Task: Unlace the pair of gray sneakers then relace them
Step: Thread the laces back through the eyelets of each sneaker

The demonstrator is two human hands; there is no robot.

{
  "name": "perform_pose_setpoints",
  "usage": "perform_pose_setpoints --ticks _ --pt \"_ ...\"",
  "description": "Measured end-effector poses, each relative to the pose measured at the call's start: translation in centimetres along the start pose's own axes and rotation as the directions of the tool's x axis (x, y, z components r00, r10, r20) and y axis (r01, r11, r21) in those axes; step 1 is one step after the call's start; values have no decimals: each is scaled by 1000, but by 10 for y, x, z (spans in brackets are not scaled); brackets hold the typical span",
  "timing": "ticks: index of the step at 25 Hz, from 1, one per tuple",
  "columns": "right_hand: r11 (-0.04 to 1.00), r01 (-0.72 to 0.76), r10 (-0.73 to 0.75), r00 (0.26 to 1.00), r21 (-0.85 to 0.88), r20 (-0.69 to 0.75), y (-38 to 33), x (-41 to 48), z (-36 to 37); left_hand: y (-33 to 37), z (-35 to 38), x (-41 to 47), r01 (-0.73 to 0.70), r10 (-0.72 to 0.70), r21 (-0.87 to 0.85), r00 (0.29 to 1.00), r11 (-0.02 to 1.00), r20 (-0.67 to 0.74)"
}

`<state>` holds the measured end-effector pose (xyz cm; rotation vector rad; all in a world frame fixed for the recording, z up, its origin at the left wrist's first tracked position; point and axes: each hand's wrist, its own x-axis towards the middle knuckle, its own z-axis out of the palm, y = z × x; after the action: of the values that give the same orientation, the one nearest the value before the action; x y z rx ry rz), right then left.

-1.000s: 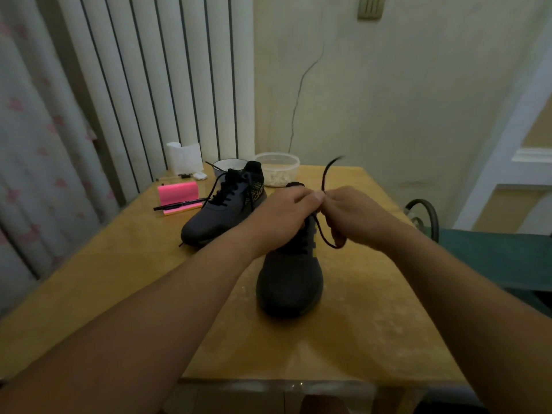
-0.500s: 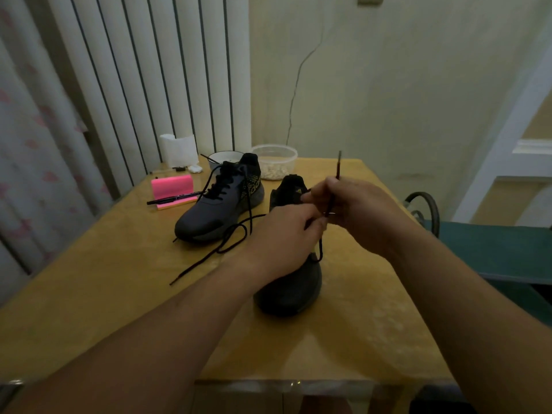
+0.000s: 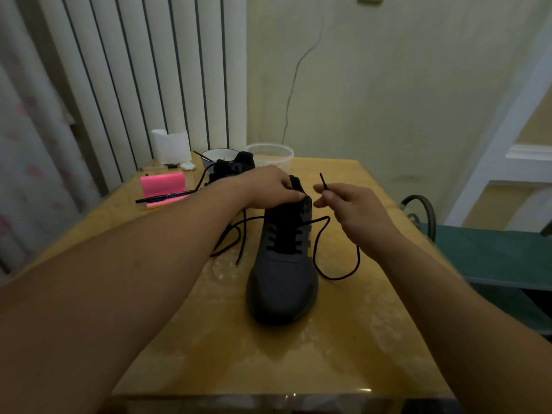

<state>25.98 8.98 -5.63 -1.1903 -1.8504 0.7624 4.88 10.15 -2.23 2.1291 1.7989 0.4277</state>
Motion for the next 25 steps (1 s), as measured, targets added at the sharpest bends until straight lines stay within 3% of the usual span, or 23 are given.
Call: perform_pose_setpoints --ticks 1,3,7,13,21,25 --pt "999 38 -38 998 3 -42 -1 3 2 -1 -3 3 -9 9 -16 1000 1000 23" --pt "997 83 -82 992 5 -100 -2 9 7 -10 -2 4 -49 56 -226 998 973 27" --pt "997 49 -46 998 54 -49 -2 7 13 -32 21 -3 -176 137 -687 984 705 -112" --pt "996 41 -40 999 79 -16 7 -8 14 -36 55 1 -319 97 -861 947 396 -306" --pt "989 146 -136 970 36 -203 9 -15 13 -35 56 5 -318 66 -865 946 388 -318" --pt "990 137 -140 976 -30 -167 18 -31 21 -37 56 5 -325 77 -866 944 379 -321"
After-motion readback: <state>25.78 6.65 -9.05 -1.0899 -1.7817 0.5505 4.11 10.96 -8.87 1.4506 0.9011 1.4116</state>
